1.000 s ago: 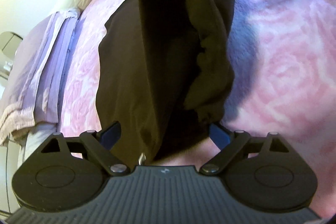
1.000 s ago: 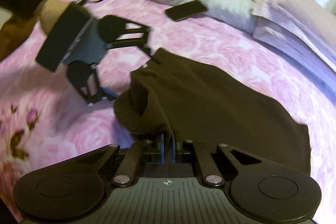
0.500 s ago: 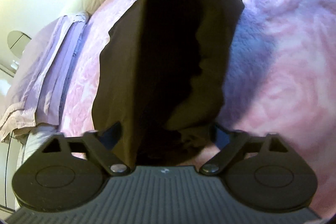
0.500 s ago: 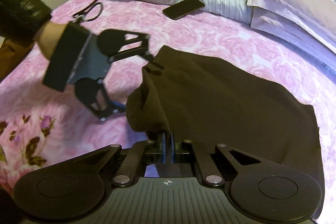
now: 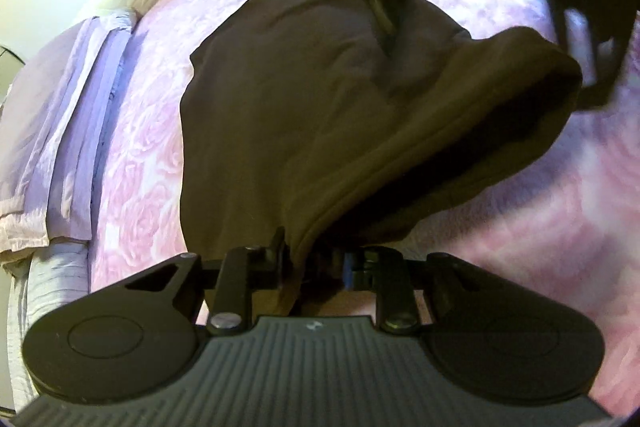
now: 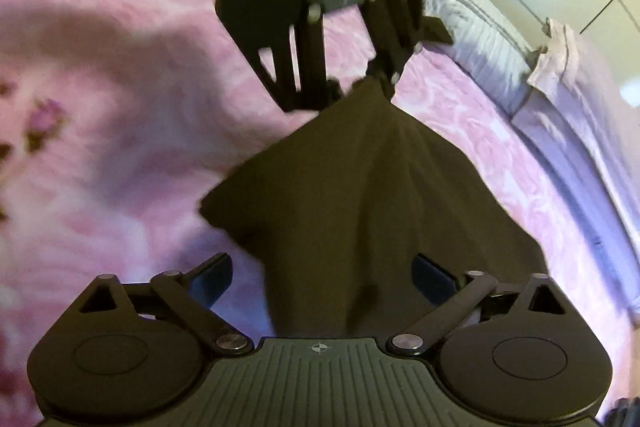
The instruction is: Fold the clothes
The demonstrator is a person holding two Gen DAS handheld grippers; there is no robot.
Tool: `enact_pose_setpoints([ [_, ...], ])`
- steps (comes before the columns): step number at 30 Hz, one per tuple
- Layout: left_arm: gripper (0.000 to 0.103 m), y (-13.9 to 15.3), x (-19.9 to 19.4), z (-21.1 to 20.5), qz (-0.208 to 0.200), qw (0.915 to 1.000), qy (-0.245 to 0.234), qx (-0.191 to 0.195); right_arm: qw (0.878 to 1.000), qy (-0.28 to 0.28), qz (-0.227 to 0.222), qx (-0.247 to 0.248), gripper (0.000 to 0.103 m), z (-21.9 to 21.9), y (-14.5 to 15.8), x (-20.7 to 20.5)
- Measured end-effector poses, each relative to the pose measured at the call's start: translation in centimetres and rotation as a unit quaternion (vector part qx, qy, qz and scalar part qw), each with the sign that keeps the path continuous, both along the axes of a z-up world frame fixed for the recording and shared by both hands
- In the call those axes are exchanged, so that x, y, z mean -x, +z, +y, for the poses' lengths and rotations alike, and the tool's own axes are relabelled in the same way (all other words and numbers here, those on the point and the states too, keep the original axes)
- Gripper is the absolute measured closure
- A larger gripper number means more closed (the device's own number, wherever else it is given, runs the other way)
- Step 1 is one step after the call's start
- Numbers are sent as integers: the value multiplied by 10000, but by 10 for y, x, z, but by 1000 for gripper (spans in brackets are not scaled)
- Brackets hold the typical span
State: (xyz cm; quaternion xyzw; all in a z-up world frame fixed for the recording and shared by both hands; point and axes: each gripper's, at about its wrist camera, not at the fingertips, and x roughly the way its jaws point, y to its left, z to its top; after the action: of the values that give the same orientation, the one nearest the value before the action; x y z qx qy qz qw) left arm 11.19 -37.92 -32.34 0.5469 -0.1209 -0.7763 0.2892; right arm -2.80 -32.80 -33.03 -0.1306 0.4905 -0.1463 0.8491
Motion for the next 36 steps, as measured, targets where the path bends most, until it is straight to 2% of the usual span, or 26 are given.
enact_pose_setpoints([
  [1, 82, 7, 2, -2, -39, 10000, -4, 5, 9994, -210, -111, -253, 86, -7, 4, 1],
  [2, 82, 13, 5, -4, -78, 10000, -8, 10, 9975, -437, -239, -506, 91, -13, 9, 2],
  [5, 82, 37, 14, -13, -180, 9998, -17, 70, 9858, -917, -811, -1150, 97, -30, 41, 20],
  [8, 82, 77, 38, -42, -239, 9992, -90, 302, 9593, -1568, -1571, -1746, 98, -57, 78, 54],
  [10, 82, 101, 63, -69, -326, 9983, -247, 416, 9322, -2064, -2131, -2073, 98, -81, 99, 83],
  [14, 82, 130, 133, -133, -507, 9955, -674, 426, 8582, -3044, -3166, -2657, 99, -138, 120, 155],
  [18, 81, 120, 209, -195, -548, 9919, -1132, 181, 7950, -3823, -3672, -2951, 99, -192, 115, 228],
  [21, 68, 83, 258, -239, -601, 9912, -1175, -118, 7573, -4400, -3685, -3115, 99, -229, 82, 277],
  [23, 68, 61, 273, -264, -495, 9942, -892, -338, 7308, -4742, -3635, -3300, 99, -251, 52, 310],
  [25, 68, 45, 278, -284, -365, 9964, -581, -498, 6960, -4998, -3633, -3658, 98, -264, 21, 335],
  [27, 66, 45, 264, -291, -252, 9973, -264, -644, 6580, -5238, -3629, -4012, 98, -276, -8, 358],
  [29, 61, 44, 244, -298, -165, 9963, 116, -840, 6461, -5244, -3630, -4194, 98, -277, -19, 368],
  [32, 60, 42, 208, -309, -57, 9900, 788, -1170, 6379, -5264, -3656, -4271, 98, -275, -18, 369],
  [34, 60, 38, 186, -318, 160, 9822, 1226, -1413, 6209, -5361, -3743, -4324, 98, -275, -13, 369],
  [36, 60, 35, 171, -329, 508, 9717, 1538, -1717, 5990, -5477, -3855, -4389, 98, -275, -9, 369],
])
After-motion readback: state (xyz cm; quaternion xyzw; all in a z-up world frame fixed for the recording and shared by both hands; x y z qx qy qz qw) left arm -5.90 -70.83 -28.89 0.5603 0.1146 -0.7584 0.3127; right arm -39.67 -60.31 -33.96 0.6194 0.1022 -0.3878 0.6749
